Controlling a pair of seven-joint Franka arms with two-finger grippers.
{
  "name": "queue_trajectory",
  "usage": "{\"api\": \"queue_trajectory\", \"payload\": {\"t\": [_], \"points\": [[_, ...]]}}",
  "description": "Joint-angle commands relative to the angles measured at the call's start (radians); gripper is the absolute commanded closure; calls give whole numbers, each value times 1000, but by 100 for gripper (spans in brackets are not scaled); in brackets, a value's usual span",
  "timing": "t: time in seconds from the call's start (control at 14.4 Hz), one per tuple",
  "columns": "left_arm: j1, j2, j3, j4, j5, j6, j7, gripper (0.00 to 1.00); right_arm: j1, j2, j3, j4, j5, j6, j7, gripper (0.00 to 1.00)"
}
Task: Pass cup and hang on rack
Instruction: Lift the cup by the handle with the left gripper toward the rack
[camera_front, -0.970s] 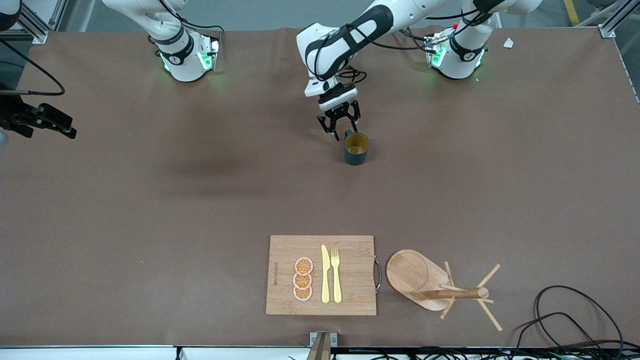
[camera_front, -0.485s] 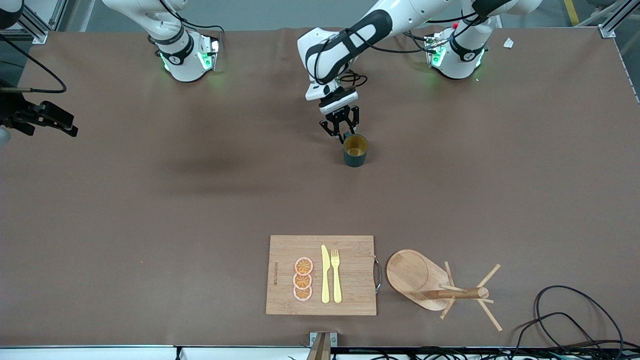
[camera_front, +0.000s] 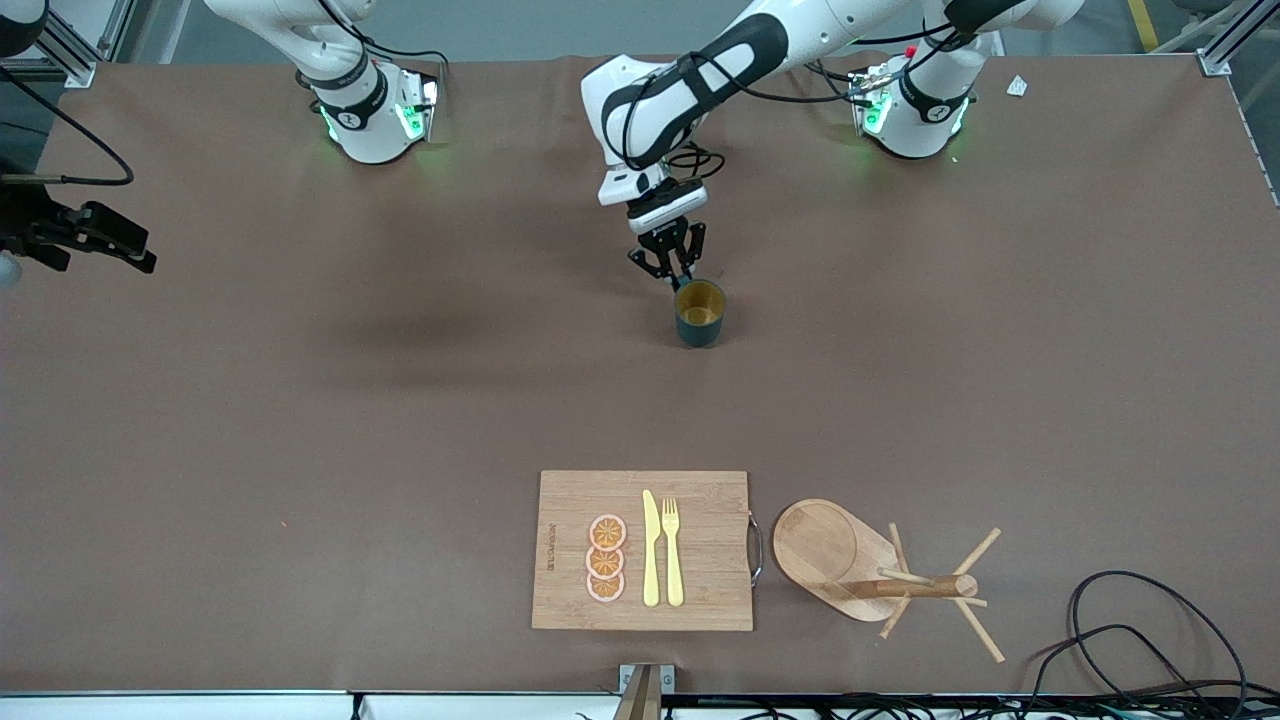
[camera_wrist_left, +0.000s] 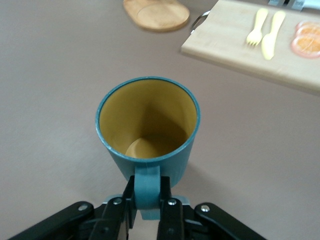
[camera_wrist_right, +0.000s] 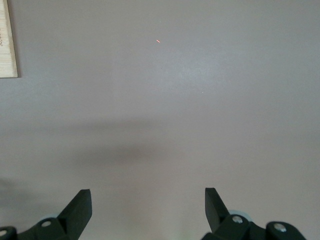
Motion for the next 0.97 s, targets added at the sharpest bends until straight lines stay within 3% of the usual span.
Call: {"api": "queue_trajectory", "payload": {"t": [0.0, 0.28, 0.9], "points": [[15, -1, 2, 164, -81, -21, 116, 100, -18, -35, 16, -37, 6, 12, -16, 0], [78, -22, -1, 377, -239, -21, 303, 100, -17, -35, 19, -37, 6, 15, -16, 0], [310, -87, -12, 543, -525, -20, 612, 100, -17, -35, 17, -37, 7, 12, -16, 0]]}}
